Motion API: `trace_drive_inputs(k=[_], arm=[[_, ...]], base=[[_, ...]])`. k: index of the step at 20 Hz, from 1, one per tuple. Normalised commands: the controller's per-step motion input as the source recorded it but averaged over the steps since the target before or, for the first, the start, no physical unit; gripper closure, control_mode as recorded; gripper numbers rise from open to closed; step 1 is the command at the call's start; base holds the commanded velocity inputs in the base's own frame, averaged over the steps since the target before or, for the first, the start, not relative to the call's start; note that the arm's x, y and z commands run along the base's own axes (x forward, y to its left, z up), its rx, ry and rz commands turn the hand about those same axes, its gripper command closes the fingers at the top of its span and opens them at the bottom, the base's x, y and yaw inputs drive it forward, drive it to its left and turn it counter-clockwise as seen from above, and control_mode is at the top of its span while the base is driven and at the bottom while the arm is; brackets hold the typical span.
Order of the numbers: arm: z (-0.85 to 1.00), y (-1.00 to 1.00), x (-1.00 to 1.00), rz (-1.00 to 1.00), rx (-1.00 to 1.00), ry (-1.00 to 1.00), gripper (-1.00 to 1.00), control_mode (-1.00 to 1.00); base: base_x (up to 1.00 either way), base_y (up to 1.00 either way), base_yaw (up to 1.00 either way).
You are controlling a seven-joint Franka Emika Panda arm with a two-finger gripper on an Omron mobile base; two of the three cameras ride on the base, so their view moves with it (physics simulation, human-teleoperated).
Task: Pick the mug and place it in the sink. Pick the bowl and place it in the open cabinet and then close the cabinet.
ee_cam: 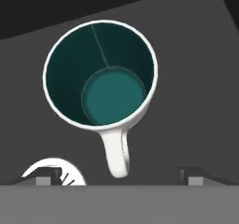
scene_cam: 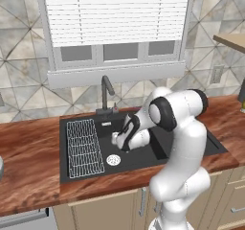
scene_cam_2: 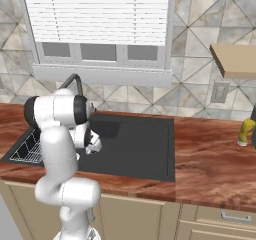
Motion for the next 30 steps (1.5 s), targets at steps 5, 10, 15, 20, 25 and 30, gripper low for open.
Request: trace_drive_inputs(k=[5, 10, 15, 20, 25, 30], arm=[[0.64, 0.02, 0.0, -0.05, 0.0, -0.01, -1.0, -1.0], [0.52, -0.04, -0.15, 0.0, 0.0, -0.01, -1.0, -1.0], [0.55, -0.11, -0.02, 0.0, 0.02, 0.04, -1.0, -1.0], [0.62, -0.16, -0.01, 0.01, 0.02, 0.03, -1.0, -1.0], [0.42, -0.29, -0.24, 0.05, 0.02, 0.0, -1.0, -1.0], [0.41, -0.27, -0.48, 0.11, 0.0, -0.03, -1.0, -1.0]], base=[[0.0, 0.0, 0.0], [0.0, 0.0, 0.0], [0.0, 0.0, 0.0], [0.0, 0.0, 0.0], [0.0, 0.0, 0.0], [0.0, 0.0, 0.0]])
